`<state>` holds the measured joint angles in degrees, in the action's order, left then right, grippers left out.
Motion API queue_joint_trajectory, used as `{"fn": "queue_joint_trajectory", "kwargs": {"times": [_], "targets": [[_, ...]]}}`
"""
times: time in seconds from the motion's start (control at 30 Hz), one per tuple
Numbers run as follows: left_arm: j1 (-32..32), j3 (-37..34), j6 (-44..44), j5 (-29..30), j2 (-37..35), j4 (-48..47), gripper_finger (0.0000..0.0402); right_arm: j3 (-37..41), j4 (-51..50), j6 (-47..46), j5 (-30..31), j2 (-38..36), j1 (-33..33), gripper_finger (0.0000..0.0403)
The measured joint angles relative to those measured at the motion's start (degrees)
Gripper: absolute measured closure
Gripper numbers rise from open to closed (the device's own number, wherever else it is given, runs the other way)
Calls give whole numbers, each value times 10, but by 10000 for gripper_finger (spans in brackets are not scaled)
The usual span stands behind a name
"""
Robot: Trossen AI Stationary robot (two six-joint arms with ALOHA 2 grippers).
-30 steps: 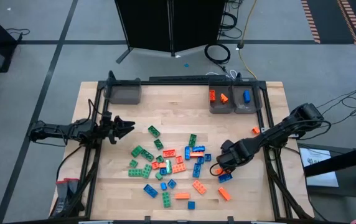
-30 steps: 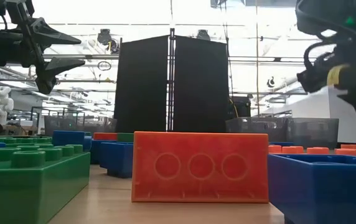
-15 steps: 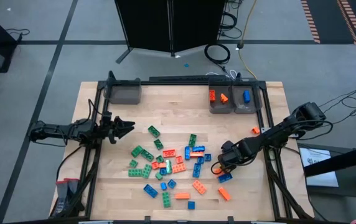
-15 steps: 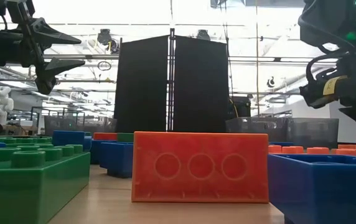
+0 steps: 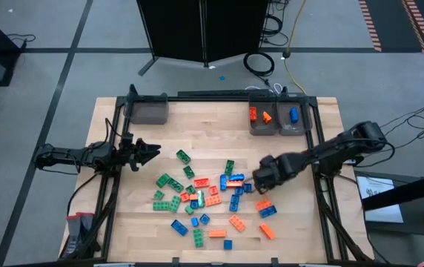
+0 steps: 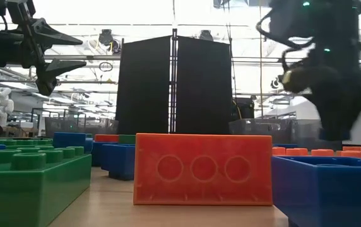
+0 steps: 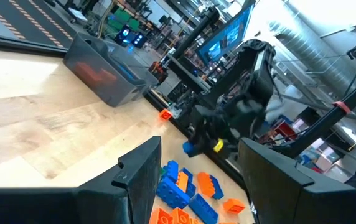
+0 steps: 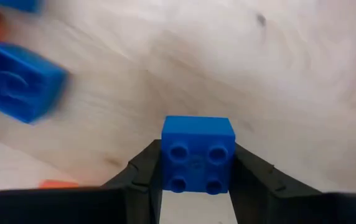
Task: Sort blocks
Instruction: Put the blue game piece into the right black bin, then put the orange game piece into the middle black bin
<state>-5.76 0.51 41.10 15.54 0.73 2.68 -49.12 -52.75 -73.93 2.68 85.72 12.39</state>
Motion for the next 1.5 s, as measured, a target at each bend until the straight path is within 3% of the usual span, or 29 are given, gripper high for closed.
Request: {"fn": "queue_joint_trajectory", "kwargs": {"times": [0.27, 0.5, 0.77, 1.0, 1.17, 1.27, 1.37, 1.5], "targets": [[0, 0, 0, 4, 5, -2, 186, -40, -122, 126, 98, -90, -186, 285], [0, 0, 0, 4, 8, -2, 186, -43, -133, 196, 157, -189, -372, 285], [0, 0, 0, 10, 8, -2, 186, -43, -95, 273, 184, -160, -532, 285], [0, 0, 4, 10, 8, -2, 186, -43, -58, 333, 196, -93, -590, 277], [0, 0, 4, 10, 8, -2, 186, -43, -58, 355, 201, -78, -603, 126], [0, 0, 4, 10, 8, -2, 186, -43, -58, 355, 214, -84, -607, 65], [0, 0, 4, 10, 8, -2, 186, -49, -67, 360, 205, -98, -607, 52], [0, 0, 5, 10, 8, -2, 186, -57, -120, 362, 187, -139, -575, 75]]}}
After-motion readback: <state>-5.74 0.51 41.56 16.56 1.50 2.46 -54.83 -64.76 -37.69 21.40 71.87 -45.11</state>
